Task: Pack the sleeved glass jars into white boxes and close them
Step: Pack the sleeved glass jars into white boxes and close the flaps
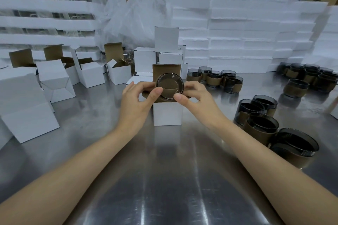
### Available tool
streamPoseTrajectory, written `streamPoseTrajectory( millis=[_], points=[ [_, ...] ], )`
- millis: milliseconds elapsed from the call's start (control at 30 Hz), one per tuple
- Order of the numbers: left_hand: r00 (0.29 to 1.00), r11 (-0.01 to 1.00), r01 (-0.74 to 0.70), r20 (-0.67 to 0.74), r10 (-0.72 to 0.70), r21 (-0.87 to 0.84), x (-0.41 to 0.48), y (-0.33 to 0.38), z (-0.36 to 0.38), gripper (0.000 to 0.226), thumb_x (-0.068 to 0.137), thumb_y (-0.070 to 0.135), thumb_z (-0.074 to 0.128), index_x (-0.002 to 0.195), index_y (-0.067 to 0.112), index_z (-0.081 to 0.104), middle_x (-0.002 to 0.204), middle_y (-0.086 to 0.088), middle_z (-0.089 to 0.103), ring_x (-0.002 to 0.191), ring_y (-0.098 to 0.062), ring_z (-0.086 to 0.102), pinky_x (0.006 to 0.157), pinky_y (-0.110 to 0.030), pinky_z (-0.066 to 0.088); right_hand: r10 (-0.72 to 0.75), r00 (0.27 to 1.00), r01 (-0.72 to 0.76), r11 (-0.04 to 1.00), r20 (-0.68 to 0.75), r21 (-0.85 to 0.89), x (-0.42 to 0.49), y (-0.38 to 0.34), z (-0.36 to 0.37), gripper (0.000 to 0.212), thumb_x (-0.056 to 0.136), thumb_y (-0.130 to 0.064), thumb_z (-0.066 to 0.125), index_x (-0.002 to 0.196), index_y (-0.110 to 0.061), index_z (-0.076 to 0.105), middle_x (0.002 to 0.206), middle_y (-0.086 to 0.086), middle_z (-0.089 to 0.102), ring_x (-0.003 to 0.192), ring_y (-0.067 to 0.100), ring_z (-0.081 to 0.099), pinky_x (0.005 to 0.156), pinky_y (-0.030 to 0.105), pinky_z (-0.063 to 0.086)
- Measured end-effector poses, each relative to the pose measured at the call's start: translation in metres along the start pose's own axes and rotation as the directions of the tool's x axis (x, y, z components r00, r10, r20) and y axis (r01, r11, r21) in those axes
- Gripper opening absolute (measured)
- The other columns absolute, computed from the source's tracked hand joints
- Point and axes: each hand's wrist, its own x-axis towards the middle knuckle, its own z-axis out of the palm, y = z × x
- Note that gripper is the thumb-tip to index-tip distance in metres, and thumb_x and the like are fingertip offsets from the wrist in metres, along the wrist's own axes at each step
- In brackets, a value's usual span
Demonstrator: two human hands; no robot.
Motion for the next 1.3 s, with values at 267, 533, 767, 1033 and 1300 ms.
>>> streamPoseTrajectory(
  millis=[267,533,767,1033,1300],
  points=[
    [1.000,1.000,0.002,-0.010,-0.002,-0.014,-0.001,-0.002,0.002,0.041,0.079,0.061,0.055,0.100,0.028,0.066,0.087,0.027,0.063,0.098,-0.016,0.057,0.100,-0.053,0.040,-0.044,0.999,0.043,0.998,-0.009,-0.050,0.000,-0.001,0.000,0.048,0.076,-0.061,0.053,0.101,-0.024,0.070,0.101,-0.004,0.055,0.108,0.004,0.041,0.090,0.009,0.028],
    [0.991,0.989,-0.137,0.000,0.137,0.057,-0.005,0.002,0.000,0.047,0.079,0.038,0.071,0.122,0.040,0.051,0.109,0.046,0.052,0.105,0.006,0.055,0.107,-0.054,0.034,-0.112,0.993,0.113,0.993,-0.041,0.040,-0.002,-0.003,-0.005,0.048,0.091,-0.040,0.055,0.138,-0.039,0.044,0.119,-0.014,0.054,0.120,0.000,0.046,0.105,0.020,0.031],
    [0.982,0.981,-0.182,0.066,0.177,0.065,-0.007,-0.001,0.002,0.064,0.081,0.015,0.073,0.136,0.034,0.044,0.115,0.047,0.047,0.110,0.012,0.052,0.112,-0.054,0.029,-0.113,0.984,0.134,0.978,-0.134,0.162,-0.002,-0.005,-0.001,0.037,0.086,-0.028,0.070,0.118,-0.027,0.051,0.111,-0.008,0.066,0.108,0.003,0.060,0.101,0.037,0.045],
    [0.971,0.977,-0.211,0.125,0.206,0.028,-0.009,0.001,0.003,0.058,0.084,0.015,0.067,0.135,0.029,0.042,0.140,0.006,0.053,0.133,-0.013,0.045,0.121,-0.029,0.014,-0.130,0.974,0.134,0.991,-0.188,0.007,-0.003,-0.002,-0.003,0.064,0.075,-0.034,0.080,0.128,-0.040,0.047,0.125,-0.016,0.050,0.120,-0.001,0.050,0.111,0.040,0.035],
    [0.968,0.967,-0.245,0.047,0.248,-0.064,-0.010,0.008,0.003,0.057,0.077,0.001,0.074,0.117,0.031,0.046,0.132,0.024,0.051,0.123,0.006,0.049,0.110,-0.057,0.032,-0.243,0.940,0.238,0.970,-0.238,-0.050,-0.004,-0.009,-0.001,0.064,0.068,-0.009,0.083,0.119,-0.032,0.055,0.116,-0.010,0.057,0.113,0.013,0.054,0.103,0.042,0.041]
  ],
)
